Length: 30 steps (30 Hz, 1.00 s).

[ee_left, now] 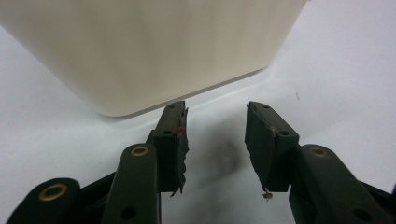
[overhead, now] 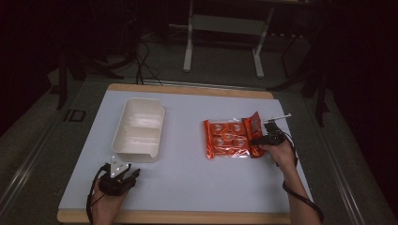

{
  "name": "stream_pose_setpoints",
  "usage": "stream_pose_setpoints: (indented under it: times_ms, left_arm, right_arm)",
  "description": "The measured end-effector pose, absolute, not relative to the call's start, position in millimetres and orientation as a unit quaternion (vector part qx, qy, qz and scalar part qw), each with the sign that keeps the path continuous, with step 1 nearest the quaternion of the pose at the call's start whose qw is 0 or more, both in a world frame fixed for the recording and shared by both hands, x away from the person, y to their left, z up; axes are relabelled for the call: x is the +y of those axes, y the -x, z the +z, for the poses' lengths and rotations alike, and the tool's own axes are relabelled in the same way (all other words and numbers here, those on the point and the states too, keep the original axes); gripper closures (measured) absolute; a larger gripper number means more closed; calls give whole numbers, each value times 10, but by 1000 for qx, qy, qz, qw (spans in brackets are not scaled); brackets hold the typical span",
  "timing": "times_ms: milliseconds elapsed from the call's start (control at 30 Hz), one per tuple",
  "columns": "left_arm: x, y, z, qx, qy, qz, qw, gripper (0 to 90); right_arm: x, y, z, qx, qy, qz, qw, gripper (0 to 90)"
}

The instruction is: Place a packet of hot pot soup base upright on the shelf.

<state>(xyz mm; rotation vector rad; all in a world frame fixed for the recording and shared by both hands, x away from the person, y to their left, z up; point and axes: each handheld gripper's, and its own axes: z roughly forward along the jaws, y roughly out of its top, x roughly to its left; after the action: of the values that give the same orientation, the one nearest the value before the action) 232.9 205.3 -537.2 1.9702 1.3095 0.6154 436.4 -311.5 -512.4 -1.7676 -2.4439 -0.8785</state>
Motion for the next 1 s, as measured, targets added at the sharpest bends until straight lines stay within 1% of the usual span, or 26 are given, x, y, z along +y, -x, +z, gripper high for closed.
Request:
stream_pose_setpoints:
  times_ms: [67, 133, 200, 533, 833, 1000]
  left_arm:
    - [2054, -2330, -5372, 503, -758, 237, 342, 586]
    - [2054, -2330, -5371, 503, -758, 236, 342, 586]
    - [2055, -2329, -5371, 503, -757, 237, 342, 586]
    - [2061, -2326, -5366, 504, -757, 237, 343, 586]
    - [2063, -2325, -5365, 504, -756, 238, 343, 586]
    - [2061, -2325, -5365, 503, -757, 238, 343, 586]
  right_arm:
    - [-3115, -4364, -5124, -778, 563, -280, 0, 852]
    - [-3083, -4381, -5103, -781, 565, -267, 0, 883]
    - [-3047, -4390, -5085, -776, 577, -255, 0, 891]
    - [-2957, -4363, -5008, -794, 561, -233, -31, 899]
    - [-2920, -4303, -4900, -799, 549, -238, -56, 900]
    - [-2907, -4281, -4776, -802, 541, -247, -60, 900]
